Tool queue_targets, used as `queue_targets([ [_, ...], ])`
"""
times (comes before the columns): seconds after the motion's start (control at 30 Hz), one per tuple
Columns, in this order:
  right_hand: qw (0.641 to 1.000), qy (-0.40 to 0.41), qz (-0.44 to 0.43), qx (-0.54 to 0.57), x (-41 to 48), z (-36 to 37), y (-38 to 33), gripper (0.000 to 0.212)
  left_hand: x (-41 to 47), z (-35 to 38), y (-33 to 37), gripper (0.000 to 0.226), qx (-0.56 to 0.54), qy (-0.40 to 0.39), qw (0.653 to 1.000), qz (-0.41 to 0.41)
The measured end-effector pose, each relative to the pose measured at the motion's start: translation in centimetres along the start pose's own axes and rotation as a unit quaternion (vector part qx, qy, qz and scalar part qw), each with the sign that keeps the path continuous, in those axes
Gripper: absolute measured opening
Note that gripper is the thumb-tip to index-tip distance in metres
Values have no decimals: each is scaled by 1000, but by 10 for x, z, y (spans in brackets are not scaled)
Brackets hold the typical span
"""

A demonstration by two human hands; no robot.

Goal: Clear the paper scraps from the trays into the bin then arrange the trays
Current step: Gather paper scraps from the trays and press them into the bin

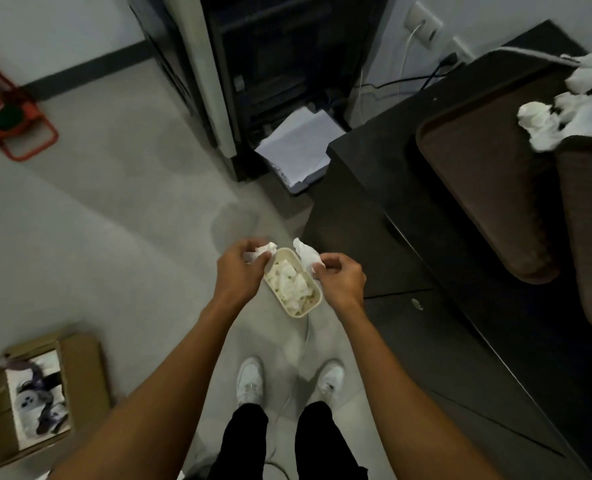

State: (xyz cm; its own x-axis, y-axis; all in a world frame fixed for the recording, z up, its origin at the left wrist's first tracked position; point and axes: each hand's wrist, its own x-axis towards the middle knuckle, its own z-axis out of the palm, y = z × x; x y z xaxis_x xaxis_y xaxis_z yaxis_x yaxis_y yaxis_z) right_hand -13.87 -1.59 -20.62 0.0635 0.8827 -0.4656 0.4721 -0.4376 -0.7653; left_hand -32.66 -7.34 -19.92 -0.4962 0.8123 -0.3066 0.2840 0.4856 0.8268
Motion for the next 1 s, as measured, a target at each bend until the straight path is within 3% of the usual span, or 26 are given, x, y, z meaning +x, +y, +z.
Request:
queue_targets([
  [0.6,977,-38,-13,-210,149,111,234,19,88,125,-203,18,14,-18,996,-81],
  [0.73,946,-125,-2,-299,169,130,275,33,97,139,-232,19,42,-29,996,-79],
  [1.0,939,-133,-8,-316,187,122,312,51,100,167,-258,16,71,-53,993,-79],
])
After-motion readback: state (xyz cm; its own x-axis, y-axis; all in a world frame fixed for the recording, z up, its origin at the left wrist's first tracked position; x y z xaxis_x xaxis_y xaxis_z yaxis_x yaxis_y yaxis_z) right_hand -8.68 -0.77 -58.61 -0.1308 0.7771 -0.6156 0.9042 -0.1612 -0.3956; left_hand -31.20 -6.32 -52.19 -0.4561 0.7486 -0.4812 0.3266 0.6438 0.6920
